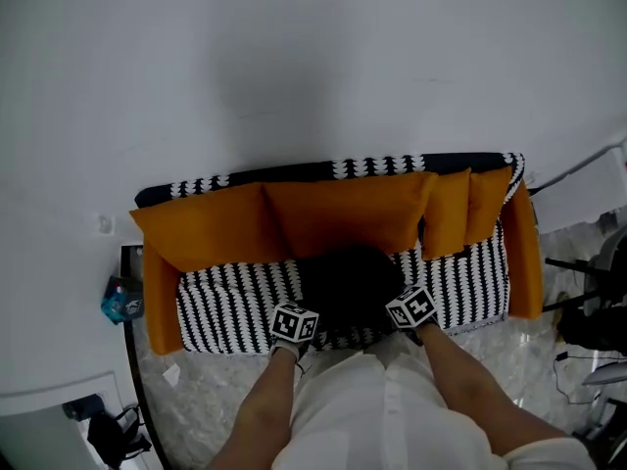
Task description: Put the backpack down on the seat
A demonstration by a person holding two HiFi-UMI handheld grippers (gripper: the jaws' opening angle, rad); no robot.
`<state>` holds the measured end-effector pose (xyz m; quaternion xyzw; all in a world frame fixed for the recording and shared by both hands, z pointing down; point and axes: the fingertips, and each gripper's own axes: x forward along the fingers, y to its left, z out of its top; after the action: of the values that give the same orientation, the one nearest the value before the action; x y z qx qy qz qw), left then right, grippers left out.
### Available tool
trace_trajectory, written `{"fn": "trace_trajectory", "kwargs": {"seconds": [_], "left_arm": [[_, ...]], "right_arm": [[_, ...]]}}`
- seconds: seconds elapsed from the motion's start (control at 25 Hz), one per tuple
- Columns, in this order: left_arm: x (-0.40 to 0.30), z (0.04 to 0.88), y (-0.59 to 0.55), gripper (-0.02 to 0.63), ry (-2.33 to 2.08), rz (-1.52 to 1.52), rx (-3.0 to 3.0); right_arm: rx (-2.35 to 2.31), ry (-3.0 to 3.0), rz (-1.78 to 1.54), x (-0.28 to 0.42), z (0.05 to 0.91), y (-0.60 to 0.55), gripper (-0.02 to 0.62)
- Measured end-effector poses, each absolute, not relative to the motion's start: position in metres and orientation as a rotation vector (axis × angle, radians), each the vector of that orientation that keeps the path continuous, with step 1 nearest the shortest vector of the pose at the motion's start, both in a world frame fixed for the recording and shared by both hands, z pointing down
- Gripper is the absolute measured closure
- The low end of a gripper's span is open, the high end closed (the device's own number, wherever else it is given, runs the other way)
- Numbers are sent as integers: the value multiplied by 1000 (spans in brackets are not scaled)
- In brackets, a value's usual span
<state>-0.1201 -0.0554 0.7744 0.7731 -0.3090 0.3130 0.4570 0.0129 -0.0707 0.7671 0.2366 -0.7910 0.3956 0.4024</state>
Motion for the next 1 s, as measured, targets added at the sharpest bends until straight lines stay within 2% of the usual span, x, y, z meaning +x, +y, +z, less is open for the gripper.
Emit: {"fn": "trace_trajectory", "kwargs": {"seconds": [0.64,1.0], "left_arm": [[-121,804,-13,554,-680,910,1842],[-122,805,-12,502,-665,977,1823]], "right_arm": [[507,-1825,945,23,798,-34,518],[504,-1800,886,28,796,-40,474]]}}
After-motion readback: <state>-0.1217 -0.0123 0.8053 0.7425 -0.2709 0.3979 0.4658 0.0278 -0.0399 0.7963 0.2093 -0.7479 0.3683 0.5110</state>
